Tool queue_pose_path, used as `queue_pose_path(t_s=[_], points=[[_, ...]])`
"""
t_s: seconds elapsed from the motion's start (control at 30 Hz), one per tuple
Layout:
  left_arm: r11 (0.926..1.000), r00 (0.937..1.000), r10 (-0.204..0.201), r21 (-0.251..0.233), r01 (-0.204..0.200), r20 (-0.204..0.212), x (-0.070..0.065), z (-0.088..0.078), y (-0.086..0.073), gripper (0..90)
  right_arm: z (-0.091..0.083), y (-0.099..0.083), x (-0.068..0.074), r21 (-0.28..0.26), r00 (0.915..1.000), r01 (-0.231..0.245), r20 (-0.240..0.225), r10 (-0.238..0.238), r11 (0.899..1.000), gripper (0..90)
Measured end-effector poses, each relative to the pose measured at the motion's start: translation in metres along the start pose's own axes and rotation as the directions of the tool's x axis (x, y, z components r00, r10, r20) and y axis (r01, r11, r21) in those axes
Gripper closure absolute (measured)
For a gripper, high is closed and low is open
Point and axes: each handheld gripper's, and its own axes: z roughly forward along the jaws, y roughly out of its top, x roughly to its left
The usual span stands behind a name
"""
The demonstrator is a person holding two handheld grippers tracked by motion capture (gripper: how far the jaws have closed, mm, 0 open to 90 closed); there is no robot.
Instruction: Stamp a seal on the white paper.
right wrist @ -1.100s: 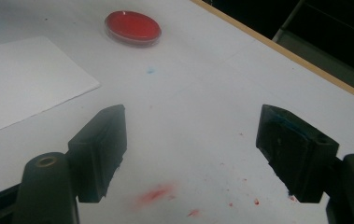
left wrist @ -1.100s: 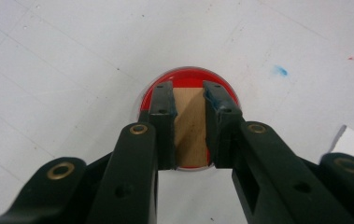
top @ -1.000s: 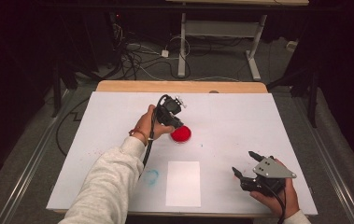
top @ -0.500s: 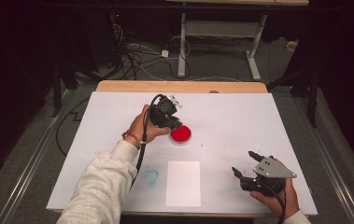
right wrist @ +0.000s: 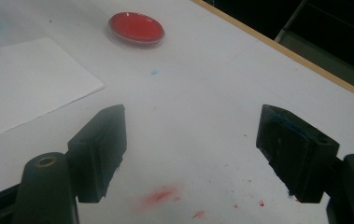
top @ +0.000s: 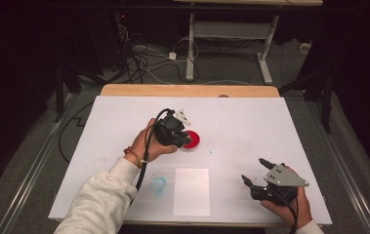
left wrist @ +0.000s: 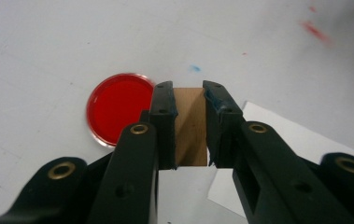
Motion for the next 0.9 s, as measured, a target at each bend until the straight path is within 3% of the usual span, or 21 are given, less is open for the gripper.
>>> queue_pose_path(t_s=[0.3,0.53,0.9], points=[[0.9986,0.9987,0.051,-0.018,-0.050,0.010,-0.025,-0.006,-0.012,73.8,0.000,0.000,0.001,-0.001,1.0000,0.005,0.003,-0.005,1.000,25.2],[0.9954,0.9946,0.095,0.000,-0.095,0.042,-0.043,0.003,-0.028,73.8,-0.001,0.000,0.004,0.004,0.9999,0.011,0.002,-0.011,1.000,25.1],[0.9910,0.9863,0.133,-0.023,-0.132,0.097,-0.065,0.009,-0.046,73.8,0.000,-0.001,0.004,0.011,0.9999,0.011,-0.002,-0.011,1.000,25.1]])
